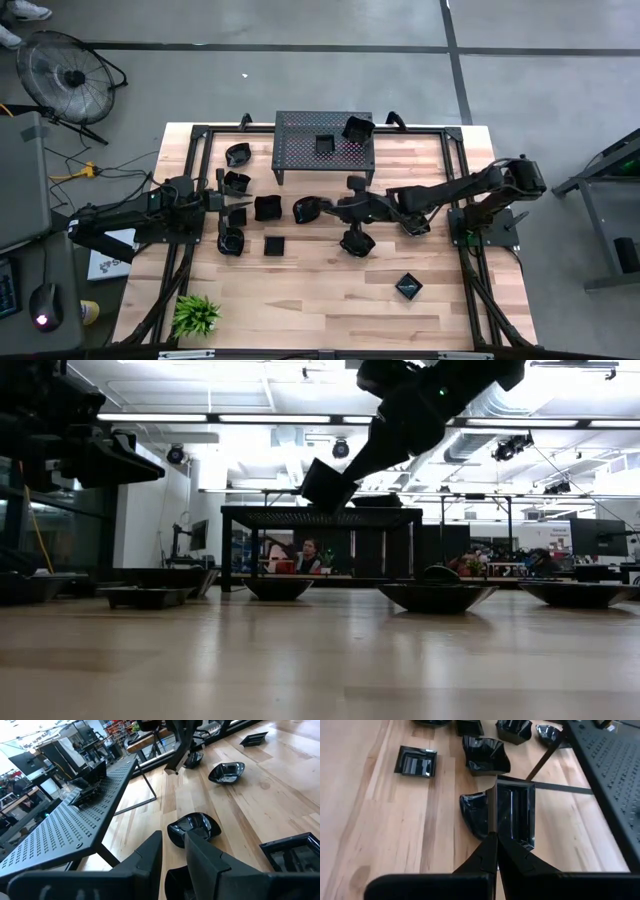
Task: Pick & Place Mini shaped plates
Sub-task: Stack the black square plate on top of the black square plate on the shelf
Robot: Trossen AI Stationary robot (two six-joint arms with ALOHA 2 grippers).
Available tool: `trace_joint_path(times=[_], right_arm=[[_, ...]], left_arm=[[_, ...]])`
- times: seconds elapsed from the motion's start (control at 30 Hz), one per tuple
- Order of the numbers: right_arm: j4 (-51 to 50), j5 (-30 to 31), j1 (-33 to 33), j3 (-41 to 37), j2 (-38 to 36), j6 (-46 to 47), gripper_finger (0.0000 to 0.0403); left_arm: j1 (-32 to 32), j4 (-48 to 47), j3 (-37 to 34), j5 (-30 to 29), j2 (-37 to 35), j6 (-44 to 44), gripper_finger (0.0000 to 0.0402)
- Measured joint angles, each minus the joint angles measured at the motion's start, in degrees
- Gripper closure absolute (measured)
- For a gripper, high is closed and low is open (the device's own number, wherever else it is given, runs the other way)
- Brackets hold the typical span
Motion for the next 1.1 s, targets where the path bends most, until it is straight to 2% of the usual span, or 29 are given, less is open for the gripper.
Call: trace_joint_path(times=[0.2, 0.53, 0.8, 1.1], right_arm=[[-0.04, 3.61, -0.02, 0.00, 0.00, -1.97, 0.0402], [-0.04, 12.69, -0.02, 0.00, 0.00, -10.44, 0.0401], [0.35, 14.53, -0.02, 0.00, 0.00, -12.85, 0.0401], [0.36, 19.82, 1.82, 0.00, 0.00, -16.47, 0.0401]], left_arm=[[-0.01, 0.00, 0.02, 0.00, 0.01, 0.00, 0.0321], [0.00, 0.00, 0.00, 0.02, 0.00, 0.00, 0.0321], [-0.01, 0.00, 0.01, 0.00, 0.00, -0.01, 0.0321], [0.00, 0.00, 0.00, 0.00, 0.01, -0.01, 0.0321]])
